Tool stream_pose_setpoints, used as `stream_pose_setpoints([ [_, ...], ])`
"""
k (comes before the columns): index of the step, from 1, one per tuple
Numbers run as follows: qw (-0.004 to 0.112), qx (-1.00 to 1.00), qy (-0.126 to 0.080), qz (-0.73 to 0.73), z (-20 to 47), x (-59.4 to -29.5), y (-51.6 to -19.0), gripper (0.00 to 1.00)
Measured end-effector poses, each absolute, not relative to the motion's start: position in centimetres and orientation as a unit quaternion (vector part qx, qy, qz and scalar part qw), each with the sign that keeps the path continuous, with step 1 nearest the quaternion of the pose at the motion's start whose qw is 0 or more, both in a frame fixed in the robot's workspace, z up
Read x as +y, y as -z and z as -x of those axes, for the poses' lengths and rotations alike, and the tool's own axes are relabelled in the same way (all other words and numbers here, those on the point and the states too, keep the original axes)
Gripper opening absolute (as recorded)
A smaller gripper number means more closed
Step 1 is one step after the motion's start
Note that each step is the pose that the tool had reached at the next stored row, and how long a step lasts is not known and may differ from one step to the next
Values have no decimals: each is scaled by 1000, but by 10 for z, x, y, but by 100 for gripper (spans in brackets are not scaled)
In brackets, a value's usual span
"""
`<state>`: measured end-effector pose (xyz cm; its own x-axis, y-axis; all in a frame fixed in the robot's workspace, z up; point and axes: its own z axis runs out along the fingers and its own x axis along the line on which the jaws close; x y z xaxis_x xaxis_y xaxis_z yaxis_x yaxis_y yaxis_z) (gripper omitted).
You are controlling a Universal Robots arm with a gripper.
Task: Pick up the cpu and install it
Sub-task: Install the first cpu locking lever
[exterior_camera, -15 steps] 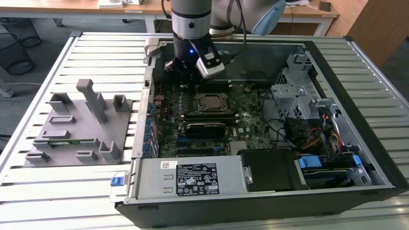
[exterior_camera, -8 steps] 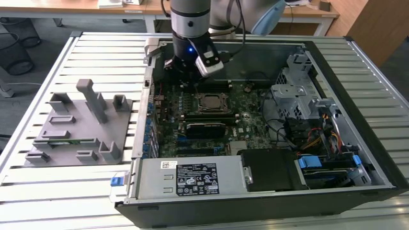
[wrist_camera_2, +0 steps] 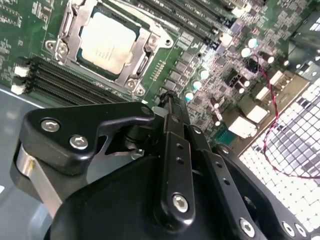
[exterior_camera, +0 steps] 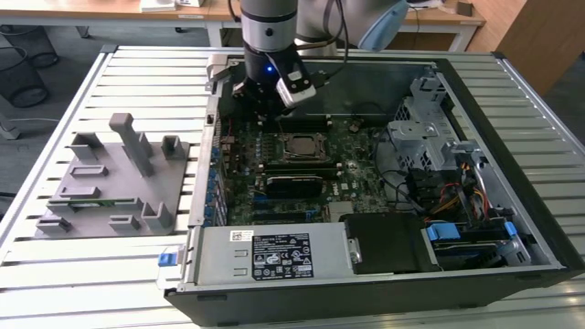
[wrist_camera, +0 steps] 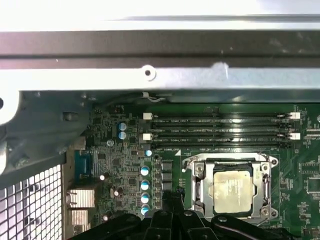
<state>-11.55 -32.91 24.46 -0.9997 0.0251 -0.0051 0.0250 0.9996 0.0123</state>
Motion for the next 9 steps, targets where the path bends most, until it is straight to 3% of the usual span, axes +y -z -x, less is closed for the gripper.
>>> stream_pose_setpoints([
  [9,3,1000,-8,-12,117,-321,-249,11],
])
